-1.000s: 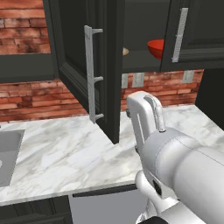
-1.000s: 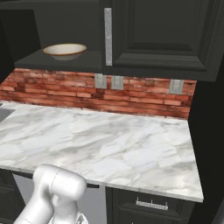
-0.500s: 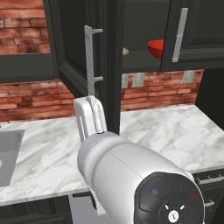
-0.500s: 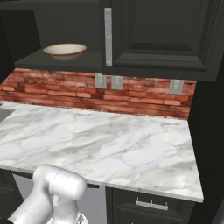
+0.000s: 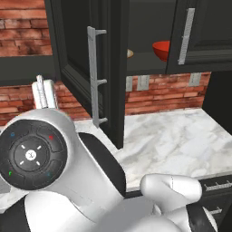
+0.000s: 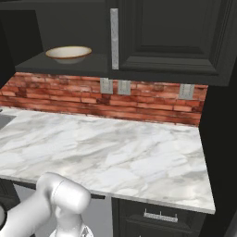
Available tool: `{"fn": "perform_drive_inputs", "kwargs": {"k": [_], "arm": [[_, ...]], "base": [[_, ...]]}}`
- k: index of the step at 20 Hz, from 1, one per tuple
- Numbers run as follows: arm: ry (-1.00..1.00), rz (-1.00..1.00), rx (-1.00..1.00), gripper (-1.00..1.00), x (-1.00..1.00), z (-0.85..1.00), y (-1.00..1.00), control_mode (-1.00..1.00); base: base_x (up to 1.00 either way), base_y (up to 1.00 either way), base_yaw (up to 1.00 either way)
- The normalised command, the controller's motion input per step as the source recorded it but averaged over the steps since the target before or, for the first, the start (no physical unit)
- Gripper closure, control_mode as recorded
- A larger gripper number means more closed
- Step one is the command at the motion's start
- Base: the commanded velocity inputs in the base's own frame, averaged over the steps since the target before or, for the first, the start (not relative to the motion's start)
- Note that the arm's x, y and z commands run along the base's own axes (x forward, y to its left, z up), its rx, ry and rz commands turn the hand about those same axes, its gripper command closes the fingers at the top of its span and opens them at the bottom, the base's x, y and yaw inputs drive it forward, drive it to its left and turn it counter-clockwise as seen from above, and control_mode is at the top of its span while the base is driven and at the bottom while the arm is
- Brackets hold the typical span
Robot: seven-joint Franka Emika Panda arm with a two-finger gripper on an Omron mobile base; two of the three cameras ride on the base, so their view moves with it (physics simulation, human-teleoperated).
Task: Open the cabinet. Pick the bowls from the counter and place them in the cabinet. Then close the cabinet.
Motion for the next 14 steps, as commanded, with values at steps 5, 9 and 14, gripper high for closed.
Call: {"fn": "perform_drive_inputs", "kwargs": {"k": [5, 9, 14], "arm": [[0.00, -0.14, 0.08, -1.00, 0.76, -0.04, -0.10, -1.00], [-0.22, -0.08, 0.12, -1.00, 0.28, -0.46, -0.04, -1.00], [-0.44, -0.14, 0.05, -1.00, 0.16, -0.38, 0.00, -1.00]], "base": [[0.00, 0.00, 0.00], [0.00, 0.00, 0.00], [0.00, 0.00, 0.00]]}}
